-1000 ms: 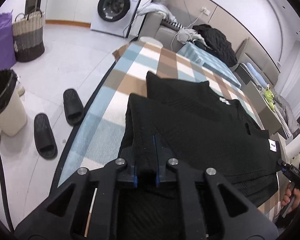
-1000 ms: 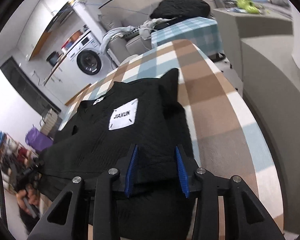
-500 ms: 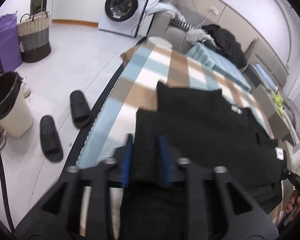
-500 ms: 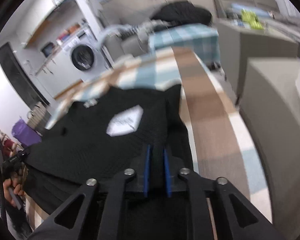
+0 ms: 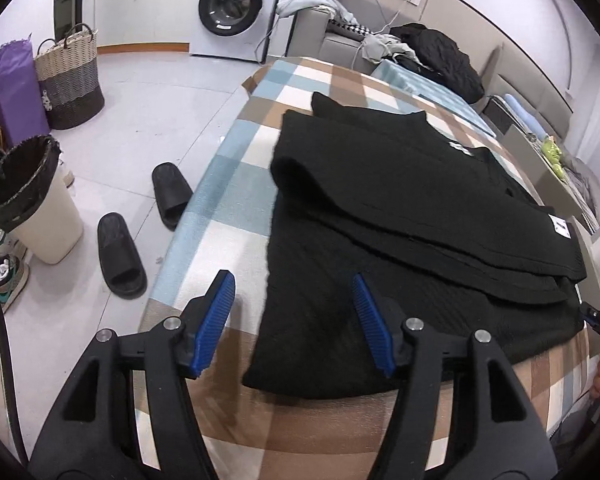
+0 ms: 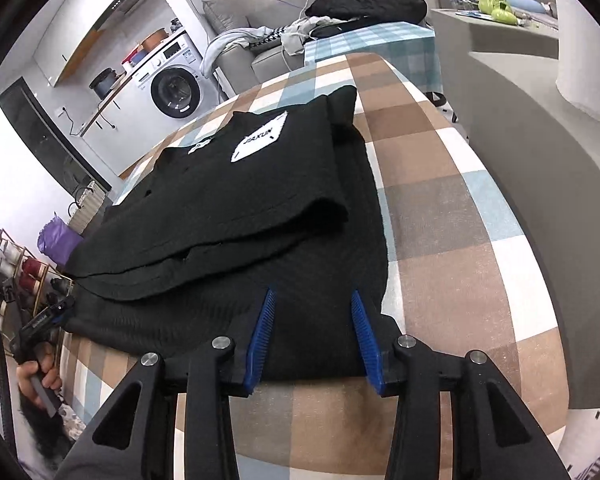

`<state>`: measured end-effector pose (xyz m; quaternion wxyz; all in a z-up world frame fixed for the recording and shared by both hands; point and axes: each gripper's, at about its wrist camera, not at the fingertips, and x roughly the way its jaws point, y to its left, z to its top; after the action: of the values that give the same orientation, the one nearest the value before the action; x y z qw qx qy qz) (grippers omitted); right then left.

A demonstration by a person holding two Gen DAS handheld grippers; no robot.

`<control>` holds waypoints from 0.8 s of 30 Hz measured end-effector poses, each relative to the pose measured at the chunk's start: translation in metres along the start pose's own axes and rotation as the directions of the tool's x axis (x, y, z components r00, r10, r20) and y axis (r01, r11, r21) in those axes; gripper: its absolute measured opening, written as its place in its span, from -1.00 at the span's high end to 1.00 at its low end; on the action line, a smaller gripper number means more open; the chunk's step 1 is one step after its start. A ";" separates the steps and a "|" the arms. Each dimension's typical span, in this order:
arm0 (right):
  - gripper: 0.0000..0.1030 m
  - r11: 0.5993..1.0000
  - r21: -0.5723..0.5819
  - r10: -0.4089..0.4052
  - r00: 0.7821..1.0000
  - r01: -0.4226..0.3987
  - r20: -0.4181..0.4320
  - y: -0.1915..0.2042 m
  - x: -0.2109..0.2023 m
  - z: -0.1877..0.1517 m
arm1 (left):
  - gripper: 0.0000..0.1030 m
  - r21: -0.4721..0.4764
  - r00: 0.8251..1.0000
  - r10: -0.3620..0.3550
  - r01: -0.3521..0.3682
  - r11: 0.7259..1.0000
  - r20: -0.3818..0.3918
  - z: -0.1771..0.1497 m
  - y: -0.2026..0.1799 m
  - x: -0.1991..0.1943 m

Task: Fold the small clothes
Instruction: 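Lay the lifted hem over the sweater body and open both tools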

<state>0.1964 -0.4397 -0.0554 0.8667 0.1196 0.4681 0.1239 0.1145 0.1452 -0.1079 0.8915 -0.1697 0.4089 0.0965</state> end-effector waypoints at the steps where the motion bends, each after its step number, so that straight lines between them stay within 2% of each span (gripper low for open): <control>1: 0.20 1.000 -0.001 0.002 1.000 -0.002 0.004 -0.001 -0.001 -0.001 | 0.17 0.010 1.000 0.004 -0.004 1.000 0.001 -0.002 -0.002 0.000; 4: 0.19 1.000 0.011 -0.008 1.000 0.008 0.015 -0.005 -0.005 -0.003 | 0.46 0.033 1.000 -0.016 0.016 0.999 -0.003 -0.006 -0.008 0.000; 7: 0.19 1.000 0.028 -0.014 1.000 0.014 0.013 -0.011 -0.007 -0.004 | 0.66 0.057 1.000 -0.023 0.023 0.998 0.001 -0.006 -0.013 -0.001; 9: 0.19 0.999 0.038 -0.016 1.000 0.016 0.011 -0.014 -0.007 -0.006 | 0.72 0.064 1.000 -0.026 0.026 0.998 0.002 -0.006 -0.016 -0.001; 12: 0.22 0.999 0.050 -0.005 1.000 0.004 0.009 -0.017 -0.005 -0.008 | 0.79 0.063 1.000 -0.031 0.031 0.998 0.004 -0.006 -0.016 -0.002; 14: 0.59 1.000 0.019 -0.005 0.999 0.004 0.049 -0.012 -0.006 -0.010 | 0.83 0.059 0.999 -0.036 0.035 0.998 0.007 -0.006 -0.016 -0.004; 17: 0.90 1.000 0.009 0.012 0.994 -0.014 0.109 -0.009 -0.016 -0.010 | 0.87 0.069 0.999 -0.043 0.042 0.997 0.010 -0.008 -0.013 -0.011; 19: 0.91 1.000 0.012 -0.004 0.993 0.002 0.120 -0.012 -0.024 -0.014 | 0.87 0.070 0.999 -0.038 0.037 0.997 0.007 -0.013 -0.011 -0.015; 22: 0.91 0.999 0.014 -0.053 0.997 0.052 0.050 -0.020 -0.015 -0.018 | 0.85 0.082 0.999 -0.030 0.029 0.996 0.010 -0.017 -0.012 -0.018; 24: 0.86 0.997 0.015 -0.074 0.996 0.074 0.047 -0.019 -0.018 -0.017 | 0.82 0.080 1.000 -0.008 0.007 0.997 0.015 -0.017 -0.014 -0.024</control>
<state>0.1744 -0.4620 -0.0567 0.8809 0.1107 0.4522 0.0858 0.0913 0.1247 -0.0966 0.9009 -0.1349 0.4051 0.0780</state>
